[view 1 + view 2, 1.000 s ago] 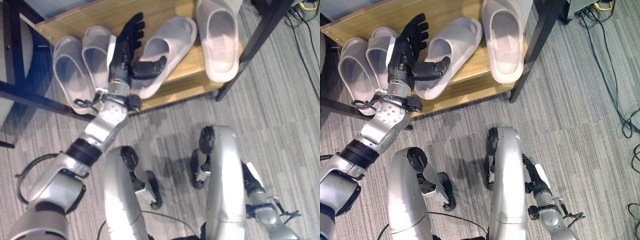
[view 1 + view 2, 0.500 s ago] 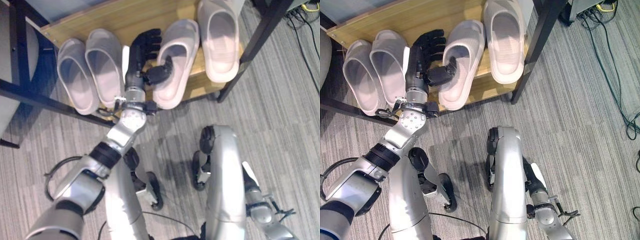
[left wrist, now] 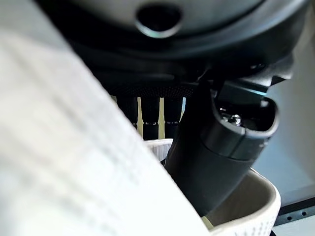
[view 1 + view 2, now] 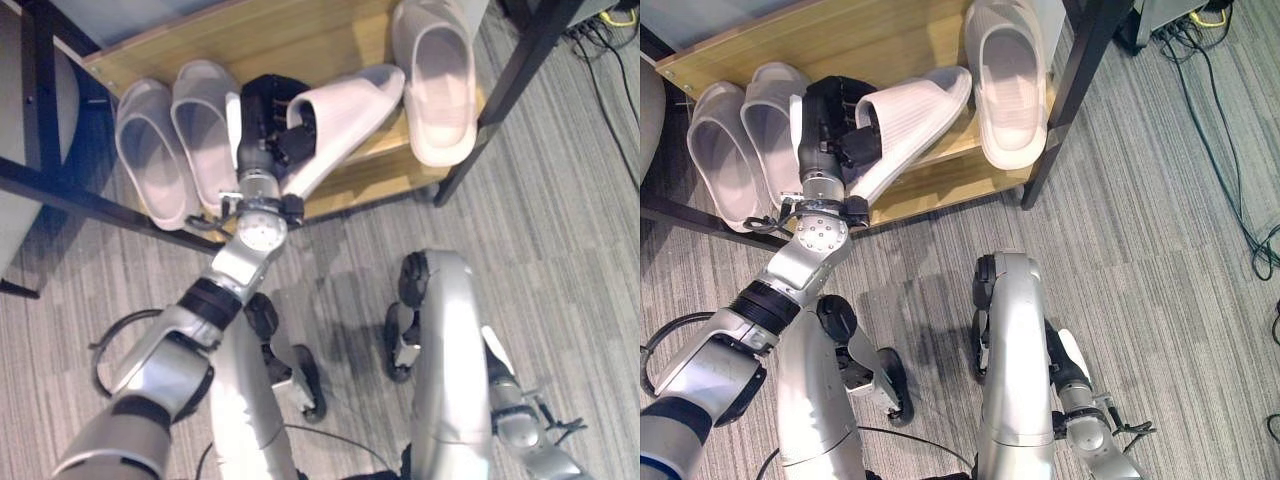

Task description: Arrange the slippers neatly on the shoe rack.

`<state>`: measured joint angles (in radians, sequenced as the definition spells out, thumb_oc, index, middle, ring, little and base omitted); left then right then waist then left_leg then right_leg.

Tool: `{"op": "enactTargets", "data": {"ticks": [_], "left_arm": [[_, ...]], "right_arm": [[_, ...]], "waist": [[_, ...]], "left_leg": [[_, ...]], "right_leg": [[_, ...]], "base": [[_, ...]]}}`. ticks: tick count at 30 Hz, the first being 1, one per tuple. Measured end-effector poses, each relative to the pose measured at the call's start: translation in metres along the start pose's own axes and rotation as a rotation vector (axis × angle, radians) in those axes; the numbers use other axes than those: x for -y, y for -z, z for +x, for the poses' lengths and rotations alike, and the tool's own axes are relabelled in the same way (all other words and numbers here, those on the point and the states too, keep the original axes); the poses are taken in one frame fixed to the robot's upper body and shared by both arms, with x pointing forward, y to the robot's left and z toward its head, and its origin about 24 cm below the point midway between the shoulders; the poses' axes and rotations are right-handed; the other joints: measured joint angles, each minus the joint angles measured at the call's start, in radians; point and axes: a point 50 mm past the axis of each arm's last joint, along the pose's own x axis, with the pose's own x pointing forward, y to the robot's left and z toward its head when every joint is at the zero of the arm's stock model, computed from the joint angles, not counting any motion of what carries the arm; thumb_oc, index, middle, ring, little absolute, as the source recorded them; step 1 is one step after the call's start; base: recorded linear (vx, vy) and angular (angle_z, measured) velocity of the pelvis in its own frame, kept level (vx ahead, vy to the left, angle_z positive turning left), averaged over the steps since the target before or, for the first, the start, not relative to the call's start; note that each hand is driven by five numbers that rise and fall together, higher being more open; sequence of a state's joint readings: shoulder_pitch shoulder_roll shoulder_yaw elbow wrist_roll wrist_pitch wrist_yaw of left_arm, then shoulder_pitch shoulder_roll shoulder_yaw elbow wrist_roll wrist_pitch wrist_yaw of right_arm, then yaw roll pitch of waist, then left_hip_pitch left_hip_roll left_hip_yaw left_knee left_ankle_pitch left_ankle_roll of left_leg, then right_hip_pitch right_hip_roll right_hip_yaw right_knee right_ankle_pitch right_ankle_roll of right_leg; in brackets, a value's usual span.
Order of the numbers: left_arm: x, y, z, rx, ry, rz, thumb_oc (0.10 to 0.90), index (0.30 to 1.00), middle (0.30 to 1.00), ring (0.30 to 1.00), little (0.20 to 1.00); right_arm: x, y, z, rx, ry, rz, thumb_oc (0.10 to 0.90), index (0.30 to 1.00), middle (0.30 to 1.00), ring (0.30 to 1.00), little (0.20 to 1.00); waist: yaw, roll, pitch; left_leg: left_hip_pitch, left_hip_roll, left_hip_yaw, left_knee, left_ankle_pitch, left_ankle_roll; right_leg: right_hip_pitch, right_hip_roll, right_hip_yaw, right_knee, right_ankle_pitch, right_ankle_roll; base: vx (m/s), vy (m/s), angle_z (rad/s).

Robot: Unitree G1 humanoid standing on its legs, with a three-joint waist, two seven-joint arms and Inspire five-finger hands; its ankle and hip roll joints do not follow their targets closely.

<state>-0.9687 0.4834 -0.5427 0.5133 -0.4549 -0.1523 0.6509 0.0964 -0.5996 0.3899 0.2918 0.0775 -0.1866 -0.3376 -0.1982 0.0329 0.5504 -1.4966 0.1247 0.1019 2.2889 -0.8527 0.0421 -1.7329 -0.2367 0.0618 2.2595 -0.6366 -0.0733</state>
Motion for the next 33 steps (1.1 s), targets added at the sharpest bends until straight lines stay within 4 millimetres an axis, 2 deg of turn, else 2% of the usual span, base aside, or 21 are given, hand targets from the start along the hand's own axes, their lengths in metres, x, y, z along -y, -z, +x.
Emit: {"op": "enactTargets", "data": {"ticks": [7, 15, 16, 17, 19, 27, 33], "left_arm": [[-0.005, -0.004, 0.016, -0.019, -0.066, 0.044, 0.400, 0.300, 0.300, 0.300, 0.300], [0.002, -0.030, 0.036, 0.024, -0.103, 0.031, 0.400, 0.300, 0.300, 0.300, 0.300], [0.002, -0.032, 0.039, 0.027, -0.108, 0.034, 0.742, 0.813, 0.813, 0.813, 0.813], [0.001, -0.034, 0.040, 0.028, -0.113, 0.038, 0.800, 0.900, 0.900, 0.900, 0.900], [0.002, -0.034, 0.042, 0.021, -0.115, 0.042, 0.800, 0.900, 0.900, 0.900, 0.900], [0.025, -0.035, 0.036, -0.001, -0.069, 0.006, 0.800, 0.900, 0.900, 0.900, 0.900], [0.025, -0.035, 0.036, -0.002, -0.069, 0.008, 0.800, 0.900, 0.900, 0.900, 0.900]], "right_arm": [[-0.003, 0.001, -0.001, -0.002, -0.011, -0.002, 0.800, 0.900, 0.900, 0.900, 0.900], [-0.005, -0.001, 0.006, 0.000, -0.025, -0.015, 0.800, 0.900, 0.900, 0.900, 0.900], [-0.005, -0.002, 0.006, 0.006, -0.025, -0.013, 0.800, 0.900, 0.900, 0.900, 0.900], [-0.005, -0.003, 0.008, 0.009, -0.024, -0.014, 0.800, 0.900, 0.900, 0.900, 0.900], [-0.004, -0.005, 0.010, 0.016, -0.022, -0.015, 0.800, 0.900, 0.900, 0.900, 0.900], [-0.006, -0.002, 0.010, 0.003, -0.032, -0.023, 0.800, 0.900, 0.900, 0.900, 0.900], [-0.006, 0.002, 0.009, -0.015, -0.031, -0.030, 0.800, 0.900, 0.900, 0.900, 0.900]], "waist": [[-0.020, -0.004, 0.001], [-0.033, -0.013, 0.001], [-0.036, -0.016, 0.000], [-0.040, -0.016, 0.001], [-0.047, -0.016, 0.001], [-0.048, -0.016, 0.001], [-0.045, -0.016, 0.001]], "left_leg": [[0.001, -0.003, 0.002, 0.016, 0.000, 0.000], [0.003, -0.006, 0.005, 0.020, -0.001, -0.002], [0.005, -0.005, 0.006, 0.026, -0.002, -0.004], [0.004, -0.006, 0.006, 0.027, -0.004, -0.010], [0.007, -0.005, 0.007, 0.027, -0.004, -0.010], [0.014, -0.003, 0.005, 0.031, -0.006, -0.014], [0.014, -0.003, 0.006, 0.031, -0.006, -0.014]], "right_leg": [[0.000, -0.001, 0.007, 0.017, -0.002, 0.004], [-0.002, 0.001, 0.013, 0.027, -0.007, 0.008], [0.000, 0.002, 0.015, 0.033, -0.011, 0.009], [-0.001, 0.002, 0.015, 0.033, -0.011, 0.009], [-0.001, 0.003, 0.017, 0.035, -0.010, 0.010], [0.000, 0.016, 0.017, 0.041, -0.011, 0.010], [0.000, 0.018, 0.017, 0.041, -0.011, 0.011]], "base": [[0.00, -0.003, 0.02], [0.00, 0.001, 0.00], [0.00, 0.000, 0.00], [0.00, 0.000, 0.00], [0.00, 0.000, 0.00], [0.00, 0.000, 0.00], [0.00, 0.000, 0.00]]}}
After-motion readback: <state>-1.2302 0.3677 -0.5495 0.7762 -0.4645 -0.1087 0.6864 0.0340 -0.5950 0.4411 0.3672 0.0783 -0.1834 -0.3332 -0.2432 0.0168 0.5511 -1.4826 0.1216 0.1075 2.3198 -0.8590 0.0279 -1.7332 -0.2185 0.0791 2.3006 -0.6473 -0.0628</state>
